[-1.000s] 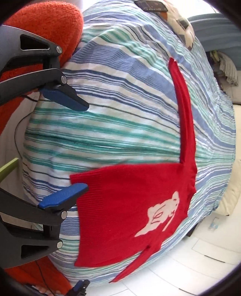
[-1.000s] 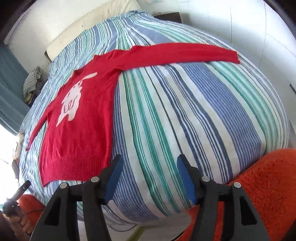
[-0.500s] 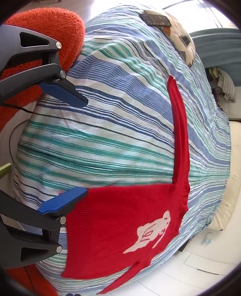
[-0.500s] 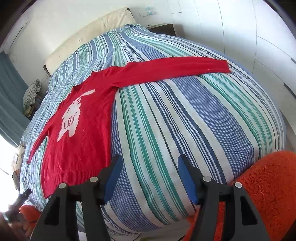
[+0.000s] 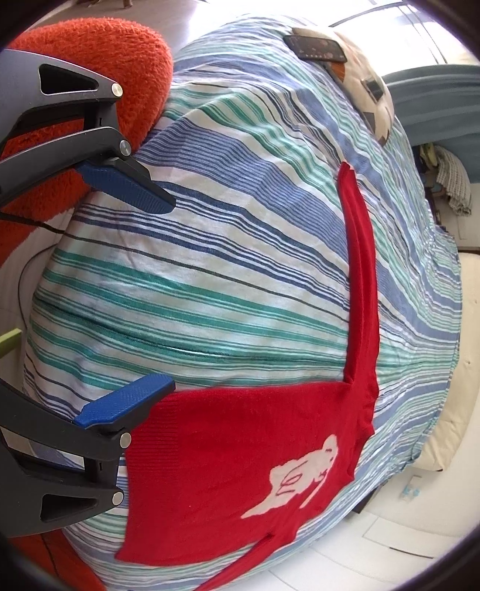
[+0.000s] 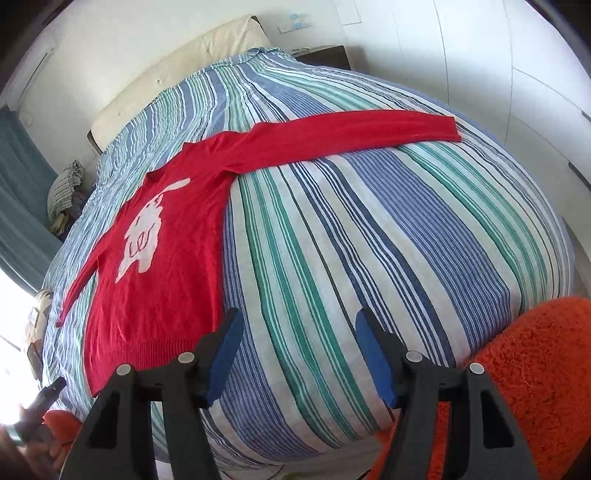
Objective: Fold small clothes
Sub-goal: 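Reach the right gripper to a sleeve cuff and close on it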
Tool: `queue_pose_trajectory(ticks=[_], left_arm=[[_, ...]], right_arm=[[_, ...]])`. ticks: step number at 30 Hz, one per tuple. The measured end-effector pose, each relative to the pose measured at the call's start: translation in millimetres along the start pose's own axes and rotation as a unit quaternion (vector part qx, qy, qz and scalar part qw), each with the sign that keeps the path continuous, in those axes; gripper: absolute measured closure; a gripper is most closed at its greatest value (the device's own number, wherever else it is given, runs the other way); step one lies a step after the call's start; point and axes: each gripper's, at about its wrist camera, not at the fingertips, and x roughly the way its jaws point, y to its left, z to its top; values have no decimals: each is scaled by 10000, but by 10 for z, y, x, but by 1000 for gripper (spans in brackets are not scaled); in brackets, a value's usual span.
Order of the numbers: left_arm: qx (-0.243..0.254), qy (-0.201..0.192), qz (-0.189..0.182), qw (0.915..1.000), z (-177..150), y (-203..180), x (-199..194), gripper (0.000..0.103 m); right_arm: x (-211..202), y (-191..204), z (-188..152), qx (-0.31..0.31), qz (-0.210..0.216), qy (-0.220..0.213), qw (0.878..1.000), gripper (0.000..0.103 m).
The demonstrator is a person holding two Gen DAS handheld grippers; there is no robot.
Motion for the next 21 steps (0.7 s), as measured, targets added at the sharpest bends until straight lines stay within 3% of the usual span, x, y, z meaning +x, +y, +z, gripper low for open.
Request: queue_pose_trajectory(ticks=[9,13,16,21], left_arm=[[-30,-1,11,10000,2,21,2,13],[-110,-10,11,9999,10,60,-12,13],[-246,-1,8,9997,20,116,-6,11],[-357,45,63,9993,23,132,23,11]], right_arm=[[-16,-4,4,25,55,-59,10000,40],[-51,-69,136,166,398,-93,9990,40],[-92,-277,480,336,609,-225,9973,40],[-179,-1165,1283,1615,654,-1015,9795,38]])
